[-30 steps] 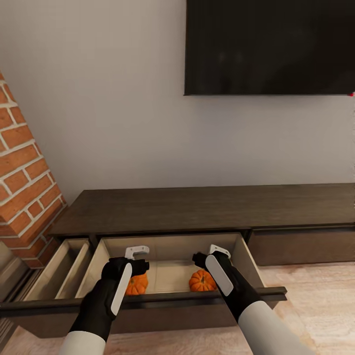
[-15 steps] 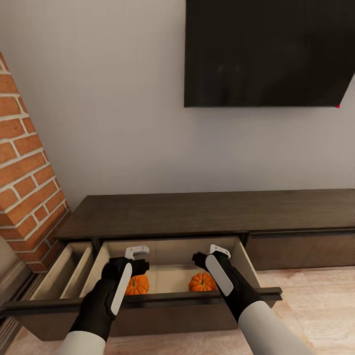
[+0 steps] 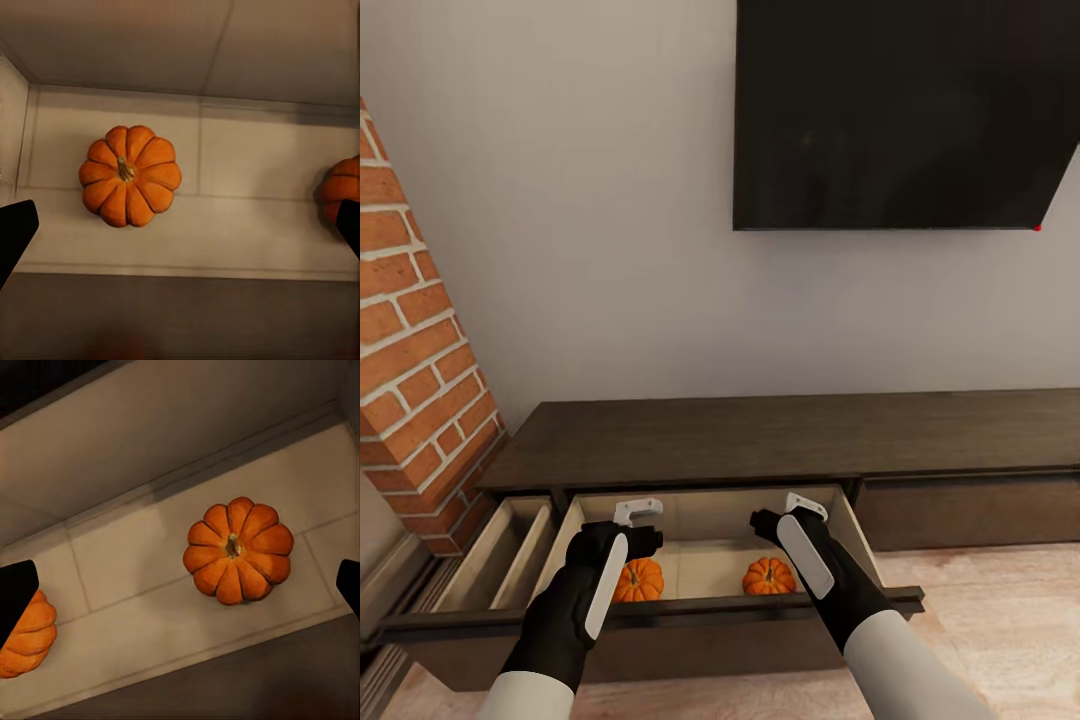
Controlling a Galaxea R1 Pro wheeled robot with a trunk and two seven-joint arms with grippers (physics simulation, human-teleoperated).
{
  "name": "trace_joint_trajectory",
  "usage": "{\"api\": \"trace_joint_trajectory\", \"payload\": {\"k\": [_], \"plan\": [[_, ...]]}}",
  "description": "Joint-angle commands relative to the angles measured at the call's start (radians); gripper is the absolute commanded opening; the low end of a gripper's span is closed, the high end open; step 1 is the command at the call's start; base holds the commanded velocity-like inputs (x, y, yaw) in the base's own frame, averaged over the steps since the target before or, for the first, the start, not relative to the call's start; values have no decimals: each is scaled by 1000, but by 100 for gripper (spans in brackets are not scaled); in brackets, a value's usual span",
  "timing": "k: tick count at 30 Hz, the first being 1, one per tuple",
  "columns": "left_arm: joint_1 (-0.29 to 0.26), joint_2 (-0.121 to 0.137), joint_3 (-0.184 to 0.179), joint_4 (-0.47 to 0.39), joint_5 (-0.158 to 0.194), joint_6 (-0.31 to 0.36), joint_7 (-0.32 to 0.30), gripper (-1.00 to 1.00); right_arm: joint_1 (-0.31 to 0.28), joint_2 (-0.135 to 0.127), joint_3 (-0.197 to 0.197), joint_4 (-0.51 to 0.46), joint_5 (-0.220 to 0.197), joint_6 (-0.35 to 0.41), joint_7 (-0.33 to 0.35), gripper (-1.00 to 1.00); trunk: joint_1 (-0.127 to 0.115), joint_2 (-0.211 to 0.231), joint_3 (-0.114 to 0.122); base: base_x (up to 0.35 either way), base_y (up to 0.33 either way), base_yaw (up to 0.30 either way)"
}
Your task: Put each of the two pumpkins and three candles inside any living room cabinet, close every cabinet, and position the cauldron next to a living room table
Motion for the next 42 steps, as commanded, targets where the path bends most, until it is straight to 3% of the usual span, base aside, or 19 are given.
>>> {"api": "trace_joint_trajectory", "payload": {"k": [1, 15, 22, 42], "plan": [[0, 0, 1, -1, 11, 3, 8, 100, -1, 0, 2, -1, -8, 1, -9, 100, -4, 7, 2, -1, 0, 0], [0, 0, 1, -1, 11, 3, 8, 100, -1, -1, 2, -1, -8, 3, -8, 100, -58, 105, 45, 0, 0, 0], [0, 0, 1, -1, 11, 3, 8, 100, -1, 0, -37, 0, -11, 9, -8, 100, -85, 154, 57, 0, 0, 0], [0, 0, 1, -1, 11, 3, 8, 100, -1, 0, -37, -1, -9, 7, -7, 100, -161, 294, 90, -37, 0, 0]]}}
